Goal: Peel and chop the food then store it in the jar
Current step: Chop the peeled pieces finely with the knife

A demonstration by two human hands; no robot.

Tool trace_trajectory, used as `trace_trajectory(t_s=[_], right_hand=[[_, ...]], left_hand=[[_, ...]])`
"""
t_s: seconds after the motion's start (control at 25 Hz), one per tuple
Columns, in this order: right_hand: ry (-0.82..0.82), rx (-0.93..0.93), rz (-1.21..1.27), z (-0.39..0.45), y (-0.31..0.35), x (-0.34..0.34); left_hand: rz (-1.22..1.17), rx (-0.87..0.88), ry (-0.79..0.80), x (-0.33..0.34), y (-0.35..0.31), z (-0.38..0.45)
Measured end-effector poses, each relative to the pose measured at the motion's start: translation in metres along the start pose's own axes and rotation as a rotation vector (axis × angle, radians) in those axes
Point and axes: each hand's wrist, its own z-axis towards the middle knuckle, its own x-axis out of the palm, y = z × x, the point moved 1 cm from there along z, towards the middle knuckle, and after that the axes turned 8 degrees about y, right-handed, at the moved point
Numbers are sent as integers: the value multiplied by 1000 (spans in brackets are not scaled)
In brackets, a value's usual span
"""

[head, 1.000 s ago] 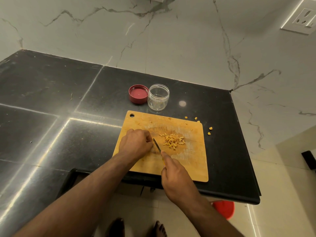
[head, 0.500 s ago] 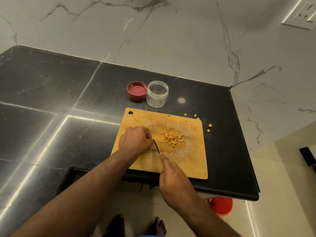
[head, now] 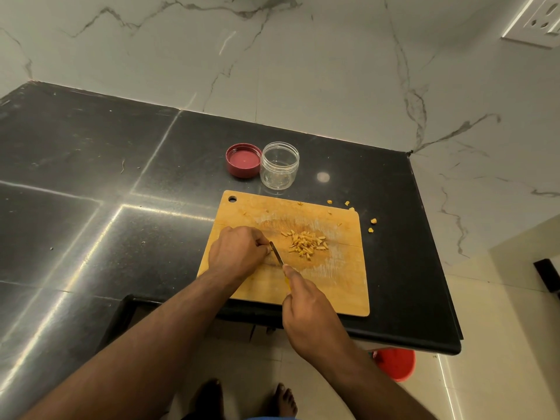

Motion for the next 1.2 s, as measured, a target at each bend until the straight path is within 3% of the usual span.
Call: trace_trajectory(t_s=[0.56,1.2], right_hand=[[-24,30,4,-27,0,1],[18,-3,-38,11,6,2]], left_hand=[[-8,-17,3,-1,1,0],[-14,-24,-37,0,5,-4]])
